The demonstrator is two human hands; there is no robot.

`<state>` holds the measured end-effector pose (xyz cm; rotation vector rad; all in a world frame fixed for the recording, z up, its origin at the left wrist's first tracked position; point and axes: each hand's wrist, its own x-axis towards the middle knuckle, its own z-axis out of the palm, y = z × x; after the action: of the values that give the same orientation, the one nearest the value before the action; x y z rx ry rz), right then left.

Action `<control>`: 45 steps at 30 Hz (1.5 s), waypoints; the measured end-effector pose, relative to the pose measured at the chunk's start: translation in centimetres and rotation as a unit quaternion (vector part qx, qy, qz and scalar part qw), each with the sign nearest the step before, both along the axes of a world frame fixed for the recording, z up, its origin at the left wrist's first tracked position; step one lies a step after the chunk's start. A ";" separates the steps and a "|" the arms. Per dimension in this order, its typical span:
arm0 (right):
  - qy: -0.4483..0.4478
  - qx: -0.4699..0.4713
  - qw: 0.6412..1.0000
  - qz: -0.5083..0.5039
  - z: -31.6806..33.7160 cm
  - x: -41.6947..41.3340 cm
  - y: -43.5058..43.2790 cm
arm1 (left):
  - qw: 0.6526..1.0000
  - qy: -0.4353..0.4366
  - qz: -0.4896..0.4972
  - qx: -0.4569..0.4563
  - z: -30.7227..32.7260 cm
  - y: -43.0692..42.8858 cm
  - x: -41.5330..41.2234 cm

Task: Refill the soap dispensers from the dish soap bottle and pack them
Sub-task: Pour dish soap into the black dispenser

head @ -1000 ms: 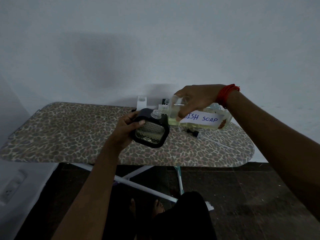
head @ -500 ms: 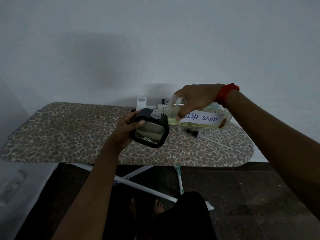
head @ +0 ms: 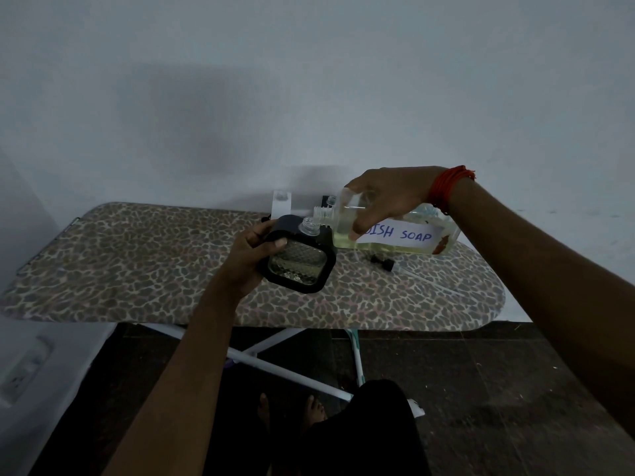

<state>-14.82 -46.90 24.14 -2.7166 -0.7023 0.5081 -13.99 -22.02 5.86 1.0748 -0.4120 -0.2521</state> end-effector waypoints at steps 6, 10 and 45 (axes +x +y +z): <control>-0.008 -0.009 1.000 0.001 0.1 0.0 -0.1 | 1.000 -0.002 -0.002 -0.001 -0.2 -0.1 0.1; -0.009 -0.019 1.000 -0.006 -0.2 0.2 -0.2 | 1.000 -0.007 -0.008 -0.001 -0.2 -0.1 0.0; 0.014 0.151 0.988 -0.004 -2.3 0.3 -1.9 | 1.000 -0.004 0.000 -0.002 1.3 0.0 -0.2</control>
<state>-14.47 -48.84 21.89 -2.4248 -0.6991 0.4011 -14.21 -22.05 7.12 1.0719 -0.4206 -0.2473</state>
